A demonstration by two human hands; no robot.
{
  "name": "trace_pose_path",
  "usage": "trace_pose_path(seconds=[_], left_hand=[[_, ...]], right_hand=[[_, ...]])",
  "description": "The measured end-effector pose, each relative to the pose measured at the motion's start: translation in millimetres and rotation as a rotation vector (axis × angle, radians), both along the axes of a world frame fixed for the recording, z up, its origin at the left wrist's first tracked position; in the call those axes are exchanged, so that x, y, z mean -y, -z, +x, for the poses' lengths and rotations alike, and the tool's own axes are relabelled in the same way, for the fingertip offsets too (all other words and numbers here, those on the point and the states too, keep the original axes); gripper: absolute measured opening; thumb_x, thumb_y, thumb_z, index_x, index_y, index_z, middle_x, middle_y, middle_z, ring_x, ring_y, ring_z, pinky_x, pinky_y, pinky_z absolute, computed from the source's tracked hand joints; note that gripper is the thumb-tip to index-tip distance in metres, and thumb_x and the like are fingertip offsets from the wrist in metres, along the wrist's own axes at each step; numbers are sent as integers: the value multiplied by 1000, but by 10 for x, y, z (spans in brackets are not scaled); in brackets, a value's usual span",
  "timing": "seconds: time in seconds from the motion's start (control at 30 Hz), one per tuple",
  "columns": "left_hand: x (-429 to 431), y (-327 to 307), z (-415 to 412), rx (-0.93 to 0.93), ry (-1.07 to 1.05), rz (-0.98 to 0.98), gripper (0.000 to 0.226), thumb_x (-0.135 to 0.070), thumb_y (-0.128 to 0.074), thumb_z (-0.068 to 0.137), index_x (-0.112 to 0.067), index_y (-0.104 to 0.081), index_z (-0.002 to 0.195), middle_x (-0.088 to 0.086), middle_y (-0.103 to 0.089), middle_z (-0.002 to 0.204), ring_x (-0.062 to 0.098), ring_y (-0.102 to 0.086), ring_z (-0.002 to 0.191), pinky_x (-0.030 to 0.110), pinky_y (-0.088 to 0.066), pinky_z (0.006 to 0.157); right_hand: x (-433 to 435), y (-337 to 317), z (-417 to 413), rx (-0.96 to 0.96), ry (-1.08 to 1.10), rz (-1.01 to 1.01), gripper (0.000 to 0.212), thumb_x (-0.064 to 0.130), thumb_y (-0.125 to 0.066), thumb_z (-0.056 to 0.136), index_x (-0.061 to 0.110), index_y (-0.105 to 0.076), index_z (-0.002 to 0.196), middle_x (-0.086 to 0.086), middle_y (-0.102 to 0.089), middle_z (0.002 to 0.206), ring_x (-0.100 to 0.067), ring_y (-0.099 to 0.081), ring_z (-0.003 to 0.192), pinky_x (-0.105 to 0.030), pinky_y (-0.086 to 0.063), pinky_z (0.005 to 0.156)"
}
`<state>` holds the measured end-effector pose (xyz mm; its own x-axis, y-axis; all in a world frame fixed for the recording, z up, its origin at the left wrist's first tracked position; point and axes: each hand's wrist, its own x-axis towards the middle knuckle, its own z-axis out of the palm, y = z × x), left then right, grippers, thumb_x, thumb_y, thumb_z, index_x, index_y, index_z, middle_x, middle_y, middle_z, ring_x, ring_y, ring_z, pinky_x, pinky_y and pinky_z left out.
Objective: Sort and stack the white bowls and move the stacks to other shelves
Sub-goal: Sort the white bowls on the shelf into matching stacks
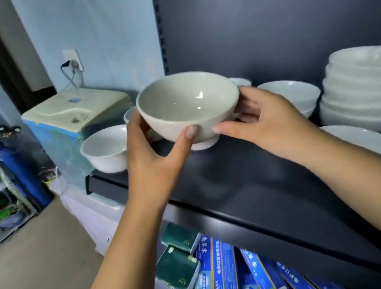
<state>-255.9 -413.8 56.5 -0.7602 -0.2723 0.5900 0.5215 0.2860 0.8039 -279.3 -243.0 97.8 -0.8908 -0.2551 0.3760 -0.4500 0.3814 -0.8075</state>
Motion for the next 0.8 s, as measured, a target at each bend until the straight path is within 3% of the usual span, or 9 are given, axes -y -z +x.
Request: trace_pose_path(seconds=[0.07,0.2,0.3,0.43,0.53,0.6,0.7,0.8], left_hand=[[-228,-201,-70,-61,49,-1,60,-59,-58,57,-39,-35,108,-25,-44,114,-3,-50,108,9,-40,88],[-758,-535,-229,-111,162,-68,78,-67,-53,54,-28,-33,118,-32,-38,109,-19,-42,101,-4,-32,79],[-1208,-781,-358,-95,254,-180,86,-71,-55,52,-25,-34,122,-31,-39,106,-19,-41,96,-6,-30,75],[-1742,-1004,-574,-43,294,-327,99,-79,-57,56,-13,-37,127,-7,-48,122,12,-44,118,23,-36,90],[-2065,-1054,-803,34,350,-400,98,-81,-55,57,-13,-39,125,1,-48,130,22,-43,125,39,-39,101],[-2236,-1048,-931,100,385,-428,90,-74,-59,63,-13,-39,126,3,-48,132,23,-43,125,42,-39,102],[-2413,-996,-1042,133,415,-384,71,-53,-64,73,-13,-41,128,-3,-50,128,12,-48,113,25,-42,89],[-2527,-913,-1094,145,445,-326,62,-41,-67,78,-14,-44,128,-10,-49,115,1,-41,100,9,-32,75]], right_hand=[[-216,-208,82,-63,49,-2,41,34,-76,64,34,-57,101,11,-65,110,-4,-58,108,-29,-45,99],[-779,-541,208,-166,194,23,34,34,-77,64,37,-58,91,22,-65,94,8,-60,95,-17,-47,91],[-1276,-748,263,-212,343,84,42,44,-75,58,38,-59,97,20,-65,98,3,-60,98,-22,-47,92],[-1861,-884,169,-187,427,80,45,41,-76,59,35,-58,100,13,-67,102,-5,-62,100,-32,-48,95],[-2209,-864,-23,-148,477,101,46,39,-76,62,32,-59,104,8,-67,106,-8,-62,102,-36,-48,96],[-2405,-805,-151,-113,497,104,46,37,-76,64,31,-61,107,9,-68,107,-7,-62,102,-36,-47,97],[-2566,-673,-292,-61,507,86,51,42,-74,64,25,-63,110,9,-68,107,-8,-62,103,-36,-47,97],[-2650,-553,-414,-21,495,65,58,46,-73,61,23,-61,113,8,-67,110,-11,-61,105,-38,-46,98]])
